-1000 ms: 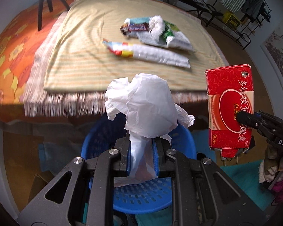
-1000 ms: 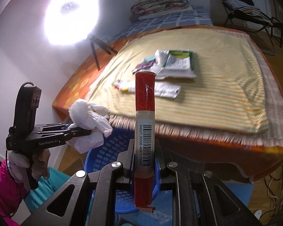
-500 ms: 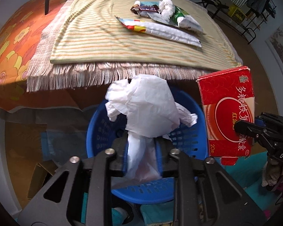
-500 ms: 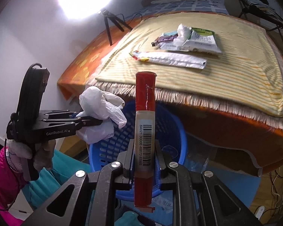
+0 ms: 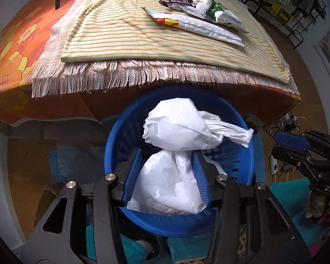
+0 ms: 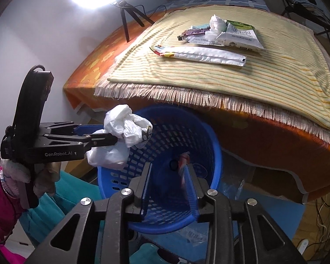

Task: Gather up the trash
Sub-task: 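Lower the tissue and red box over the blue basket and open both grippers, then move both tools back over the remaining trash on the table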

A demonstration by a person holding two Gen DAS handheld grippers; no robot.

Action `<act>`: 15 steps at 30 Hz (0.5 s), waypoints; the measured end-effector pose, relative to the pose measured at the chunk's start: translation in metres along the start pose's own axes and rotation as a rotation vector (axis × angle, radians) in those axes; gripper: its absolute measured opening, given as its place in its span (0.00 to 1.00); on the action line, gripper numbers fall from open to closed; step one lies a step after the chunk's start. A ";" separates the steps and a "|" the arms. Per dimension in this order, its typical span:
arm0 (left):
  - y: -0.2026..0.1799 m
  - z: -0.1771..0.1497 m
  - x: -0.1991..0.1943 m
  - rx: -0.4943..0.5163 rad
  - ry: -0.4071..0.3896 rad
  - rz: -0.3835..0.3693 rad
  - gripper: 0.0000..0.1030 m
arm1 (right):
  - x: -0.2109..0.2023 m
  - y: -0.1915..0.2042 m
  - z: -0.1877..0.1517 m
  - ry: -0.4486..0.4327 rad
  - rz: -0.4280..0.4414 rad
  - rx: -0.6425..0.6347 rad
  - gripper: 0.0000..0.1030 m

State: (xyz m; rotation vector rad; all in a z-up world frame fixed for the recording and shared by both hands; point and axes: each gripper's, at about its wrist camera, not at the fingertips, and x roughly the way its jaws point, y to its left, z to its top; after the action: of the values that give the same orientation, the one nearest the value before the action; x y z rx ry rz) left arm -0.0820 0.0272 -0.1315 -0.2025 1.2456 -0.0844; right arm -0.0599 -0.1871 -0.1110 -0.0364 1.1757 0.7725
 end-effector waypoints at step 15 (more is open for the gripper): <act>0.001 0.009 -0.007 -0.017 -0.041 0.019 0.58 | -0.006 -0.012 0.007 -0.039 -0.036 0.039 0.78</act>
State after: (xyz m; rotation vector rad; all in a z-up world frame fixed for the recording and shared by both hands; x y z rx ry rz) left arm -0.0759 0.0310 -0.1221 -0.2058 1.2078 -0.0529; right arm -0.0487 -0.1965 -0.1077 -0.0098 1.1504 0.7157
